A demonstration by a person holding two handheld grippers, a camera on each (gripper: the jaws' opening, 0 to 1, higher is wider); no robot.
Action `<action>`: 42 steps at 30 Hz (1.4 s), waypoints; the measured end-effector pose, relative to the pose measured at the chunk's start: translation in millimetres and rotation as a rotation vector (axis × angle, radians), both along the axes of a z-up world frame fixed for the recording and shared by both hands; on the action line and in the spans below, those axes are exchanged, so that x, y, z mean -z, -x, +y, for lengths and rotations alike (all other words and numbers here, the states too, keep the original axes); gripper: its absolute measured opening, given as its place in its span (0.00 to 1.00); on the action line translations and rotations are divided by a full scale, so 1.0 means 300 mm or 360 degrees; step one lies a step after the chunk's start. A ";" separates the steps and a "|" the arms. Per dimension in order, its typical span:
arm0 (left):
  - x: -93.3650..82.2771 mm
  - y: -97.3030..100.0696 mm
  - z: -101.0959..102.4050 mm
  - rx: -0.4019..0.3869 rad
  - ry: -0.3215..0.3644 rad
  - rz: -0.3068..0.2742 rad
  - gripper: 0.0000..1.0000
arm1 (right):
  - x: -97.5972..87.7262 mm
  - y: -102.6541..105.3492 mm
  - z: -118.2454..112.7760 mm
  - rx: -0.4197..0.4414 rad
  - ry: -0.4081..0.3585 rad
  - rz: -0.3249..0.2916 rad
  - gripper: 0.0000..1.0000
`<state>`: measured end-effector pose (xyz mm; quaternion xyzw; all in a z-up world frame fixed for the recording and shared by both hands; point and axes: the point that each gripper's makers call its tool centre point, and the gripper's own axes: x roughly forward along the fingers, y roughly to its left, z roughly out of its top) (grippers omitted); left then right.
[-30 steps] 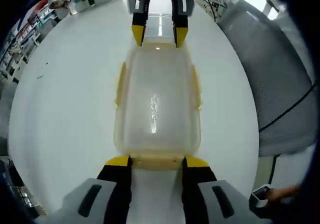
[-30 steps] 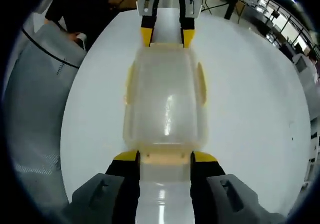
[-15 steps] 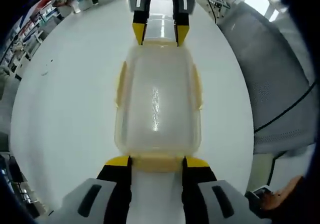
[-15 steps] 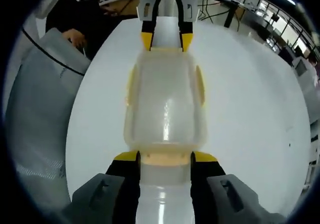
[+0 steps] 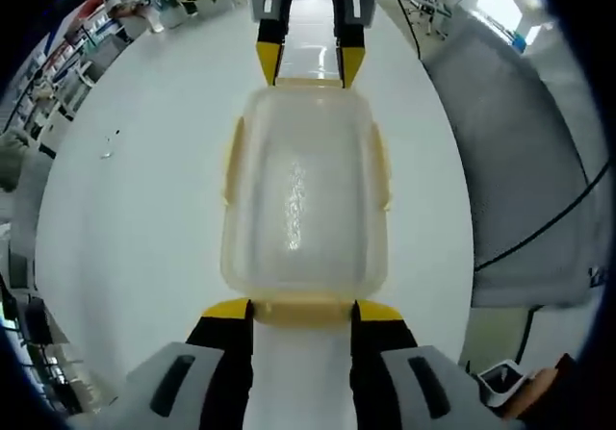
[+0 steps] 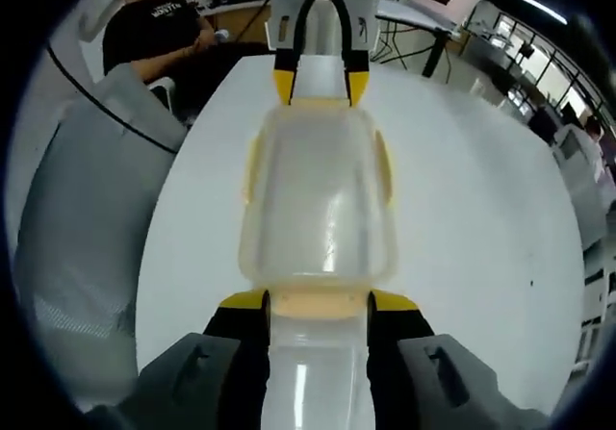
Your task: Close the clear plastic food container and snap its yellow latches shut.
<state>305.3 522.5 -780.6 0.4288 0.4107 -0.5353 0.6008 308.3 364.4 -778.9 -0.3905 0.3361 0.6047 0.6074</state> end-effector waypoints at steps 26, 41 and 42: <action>-0.068 -0.014 -0.369 0.0045 0.0011 -0.0017 0.34 | -0.075 -0.008 -0.365 0.0056 -0.0002 -0.0043 0.36; -0.044 -0.022 -0.569 0.0071 0.0016 0.0020 0.34 | -0.049 0.002 -0.568 0.0072 0.0003 0.0010 0.36; -0.041 -0.022 -0.577 0.0068 0.0016 0.0022 0.34 | -0.048 0.003 -0.575 0.0072 0.0003 0.0013 0.36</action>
